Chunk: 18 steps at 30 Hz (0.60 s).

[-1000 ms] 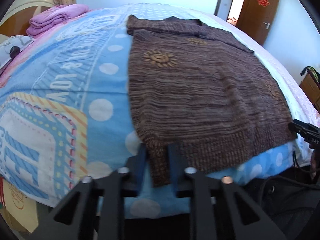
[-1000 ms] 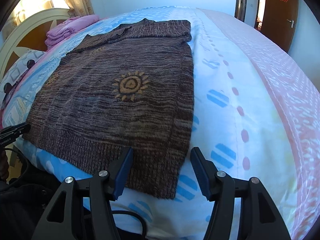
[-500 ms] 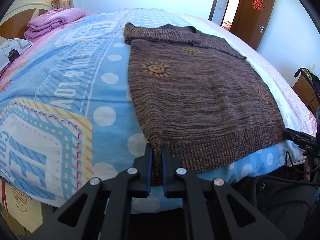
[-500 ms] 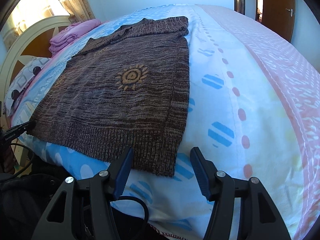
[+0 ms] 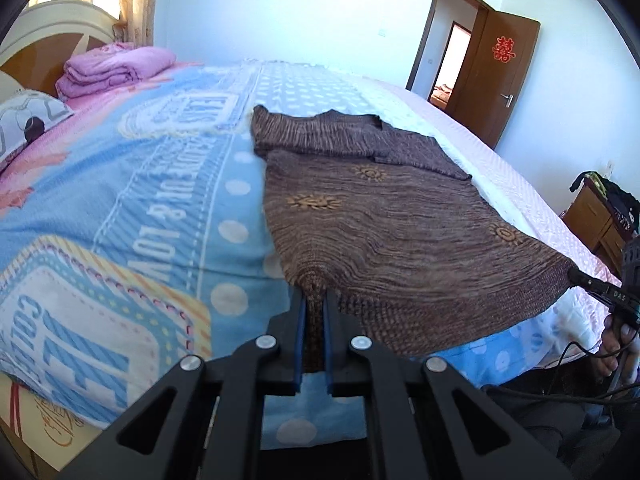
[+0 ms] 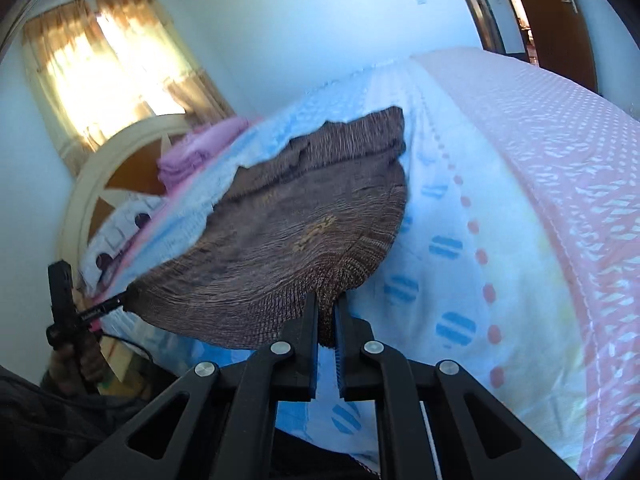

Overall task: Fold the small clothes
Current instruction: 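Lift the hem with both tools and fold it up toward the collar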

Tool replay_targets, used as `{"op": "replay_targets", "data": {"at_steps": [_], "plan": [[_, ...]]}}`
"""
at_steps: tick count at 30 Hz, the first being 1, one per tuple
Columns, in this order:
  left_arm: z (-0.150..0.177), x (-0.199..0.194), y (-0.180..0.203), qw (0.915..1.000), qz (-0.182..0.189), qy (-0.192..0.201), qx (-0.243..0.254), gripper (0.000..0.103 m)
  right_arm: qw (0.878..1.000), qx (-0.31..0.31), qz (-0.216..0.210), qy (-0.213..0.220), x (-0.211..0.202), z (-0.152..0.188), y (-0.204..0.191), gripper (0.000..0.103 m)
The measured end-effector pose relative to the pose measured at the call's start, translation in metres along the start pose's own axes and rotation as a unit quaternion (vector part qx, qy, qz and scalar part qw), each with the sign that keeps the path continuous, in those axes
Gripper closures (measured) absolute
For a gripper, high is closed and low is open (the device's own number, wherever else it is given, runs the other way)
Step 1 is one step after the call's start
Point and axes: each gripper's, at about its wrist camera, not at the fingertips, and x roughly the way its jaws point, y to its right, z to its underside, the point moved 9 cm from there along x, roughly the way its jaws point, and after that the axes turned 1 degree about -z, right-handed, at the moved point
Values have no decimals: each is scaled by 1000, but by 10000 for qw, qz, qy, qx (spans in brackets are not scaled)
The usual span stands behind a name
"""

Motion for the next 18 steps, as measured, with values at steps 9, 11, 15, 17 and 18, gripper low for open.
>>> {"op": "replay_targets", "data": {"at_steps": [9,11,15,17,18], "plan": [[-15,11,-6,9996,197,-99,-202,95,9999,-77,-119,98,1,-16,-16,97],[-30,11,-8,9995,218,-7,-217,95,9994,-206,-72,279,1,-36,-18,97],[-60,16,-11,9992,258,170,-265,95,9978,-335,28,577,10,-78,-21,97],[-74,20,-12,9987,294,239,-347,95,9967,-354,92,718,14,-99,-21,97],[-82,22,-12,9983,310,280,-402,95,9962,-386,121,777,17,-109,-22,97]]}}
